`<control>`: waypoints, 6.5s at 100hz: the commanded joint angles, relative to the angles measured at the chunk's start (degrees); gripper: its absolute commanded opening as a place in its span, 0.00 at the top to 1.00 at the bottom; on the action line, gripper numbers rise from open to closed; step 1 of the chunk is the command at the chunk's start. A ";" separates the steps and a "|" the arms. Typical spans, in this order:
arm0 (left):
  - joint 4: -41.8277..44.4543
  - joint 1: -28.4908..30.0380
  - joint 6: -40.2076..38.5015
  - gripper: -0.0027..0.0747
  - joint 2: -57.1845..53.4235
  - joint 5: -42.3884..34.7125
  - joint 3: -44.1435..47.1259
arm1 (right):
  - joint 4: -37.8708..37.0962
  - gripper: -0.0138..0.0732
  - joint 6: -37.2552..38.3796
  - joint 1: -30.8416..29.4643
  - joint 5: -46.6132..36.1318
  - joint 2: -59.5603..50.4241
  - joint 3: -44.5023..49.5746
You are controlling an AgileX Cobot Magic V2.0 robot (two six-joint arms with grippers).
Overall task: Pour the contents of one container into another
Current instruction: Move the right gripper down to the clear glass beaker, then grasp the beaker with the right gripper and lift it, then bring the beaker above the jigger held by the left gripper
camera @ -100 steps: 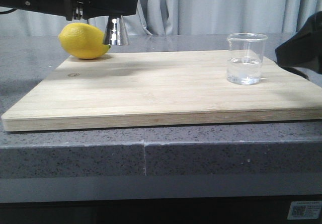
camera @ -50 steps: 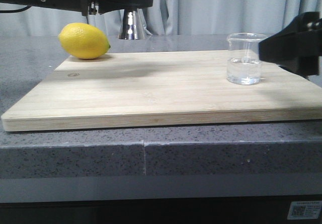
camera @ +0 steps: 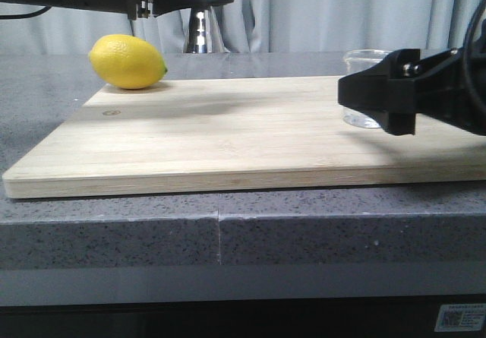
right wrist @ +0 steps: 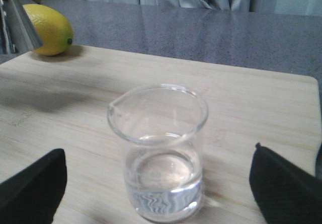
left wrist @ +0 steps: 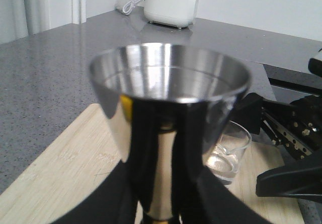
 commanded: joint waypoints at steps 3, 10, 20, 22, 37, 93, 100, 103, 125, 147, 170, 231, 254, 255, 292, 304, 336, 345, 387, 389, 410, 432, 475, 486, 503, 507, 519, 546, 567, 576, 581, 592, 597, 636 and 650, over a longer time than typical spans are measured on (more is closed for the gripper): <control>-4.53 -0.50 0.19 0.99 -2.58 6.12 -1.66 | -0.37 0.07 -0.04 0.15 -9.23 1.21 -1.52; -4.53 -0.50 0.19 0.99 -2.58 6.12 -1.66 | -0.37 0.07 -0.04 0.15 -11.10 2.70 -1.52; -4.53 -0.50 0.19 0.99 -2.58 6.12 -1.66 | -0.37 0.07 -0.04 0.15 -11.98 4.17 -2.07; -4.53 -0.50 0.19 0.99 -2.58 6.12 -1.66 | -0.37 0.07 -0.04 0.15 -11.98 4.54 -2.24; -4.53 -0.50 0.19 0.99 -2.58 6.12 -1.66 | -0.42 0.07 -0.04 0.15 -12.33 5.84 -4.18; -4.15 -0.50 0.21 0.99 -2.58 6.12 -1.66 | -0.57 0.16 -0.04 0.15 -10.85 5.87 -5.47; -4.15 -0.50 0.21 0.99 -2.58 6.12 -1.66 | -0.57 0.24 -0.04 0.15 -10.85 5.87 -5.47; -4.15 -0.50 0.21 0.99 -2.58 6.12 -1.66 | -0.57 0.28 -0.04 0.15 -10.85 5.87 -5.47; -4.15 -0.50 0.21 0.99 -2.58 6.12 -1.66 | -0.57 0.37 -0.04 0.15 -10.74 5.97 -5.47; -4.15 -0.50 0.21 0.99 -2.58 6.12 -1.66 | -0.65 0.37 -0.04 0.15 -10.75 7.54 -5.47; -4.15 -0.50 0.21 0.99 -2.58 6.12 -1.66 | -0.70 0.38 -0.04 0.15 -11.35 7.94 -5.47; -4.11 -0.50 0.21 0.99 -2.58 6.12 -1.66 | -1.34 0.59 -0.04 0.15 -14.67 7.81 -5.47; -3.98 -0.50 0.21 0.99 -2.58 6.12 -1.66 | -2.87 0.59 -0.04 0.15 -13.01 6.94 -6.05; -3.98 -0.50 0.21 0.99 -2.58 6.12 -1.66 | -2.91 0.59 -0.04 0.15 -12.28 6.65 -6.15; -3.23 -1.88 0.31 0.99 -2.58 6.12 -1.66 | -12.64 0.59 -0.04 0.15 6.14 -0.11 -19.02; -3.12 -1.88 0.31 0.99 -2.58 6.12 -1.66 | -17.26 0.59 -0.04 0.15 13.09 -0.78 -24.12; -3.13 -2.14 0.31 0.99 -2.58 6.12 -1.66 | -23.76 0.59 -0.04 0.15 21.98 -0.78 -35.78; -3.13 -2.73 0.31 0.99 -2.58 6.12 -1.66 | -24.51 0.59 -0.04 0.15 23.50 -0.78 -38.17; -3.13 -3.73 0.78 0.99 -2.58 6.12 -1.66 | -25.76 0.59 3.89 0.15 25.46 -0.78 -40.91; -3.13 -3.73 0.78 0.99 -2.58 6.12 -1.66 | -25.84 0.59 4.20 0.15 25.46 -0.78 -40.91; -3.13 -3.73 0.78 0.99 -2.58 6.12 -1.66 | -26.97 0.59 5.99 0.92 25.74 -0.78 -40.91; -3.13 -3.73 0.78 0.99 -2.58 6.12 -1.66 | -28.42 0.59 6.09 3.29 28.35 -0.78 -41.81; -3.13 -3.73 0.78 0.99 -2.58 6.12 -1.66 | -31.38 0.59 6.09 4.12 28.78 -0.78 -44.37; -3.13 -3.73 0.78 0.99 -2.58 6.12 -1.66 | -32.55 0.59 6.09 4.34 28.78 -0.78 -44.37; -3.13 -3.73 0.78 0.99 -2.58 6.12 -1.66 | -34.27 0.59 6.09 5.16 28.93 -0.78 -44.37; -3.13 -3.73 0.78 0.99 -2.58 6.12 -1.66 | -34.66 0.59 6.09 5.27 28.93 -0.78 -44.37; -3.02 -3.73 0.78 0.99 -2.58 6.12 -1.66 | -35.83 0.59 6.09 5.26 29.01 -0.78 -44.37; -3.02 -3.73 0.78 0.99 -2.58 6.12 -1.66 | -38.16 0.59 6.09 5.26 29.39 -0.67 -45.84; -2.80 -3.73 0.78 0.99 -2.58 6.12 -1.66 | -39.87 0.59 6.09 5.26 30.34 0.03 -47.55; -2.77 -3.73 0.78 0.99 -2.58 6.12 -1.66 | -40.30 0.59 6.09 5.26 30.34 0.03 -47.55; -2.77 -3.73 0.78 0.99 -2.58 6.12 -1.66 | -40.81 0.59 6.09 5.26 30.34 0.03 -47.55; -2.77 -3.73 0.78 0.99 -2.58 6.12 -1.66 | -41.77 0.59 6.09 5.26 30.34 0.03 -47.55; -2.77 -3.73 0.78 0.99 -2.58 6.12 -1.66 | -42.17 0.59 6.09 5.26 30.34 0.03 -47.55; -2.18 -4.37 0.78 0.99 -2.58 6.12 -1.66 | -44.03 0.59 6.09 5.26 30.34 0.03 -47.55; -2.18 -4.87 0.78 0.99 -2.58 6.12 -1.66 | -45.11 0.59 6.09 5.26 30.75 0.03 -47.55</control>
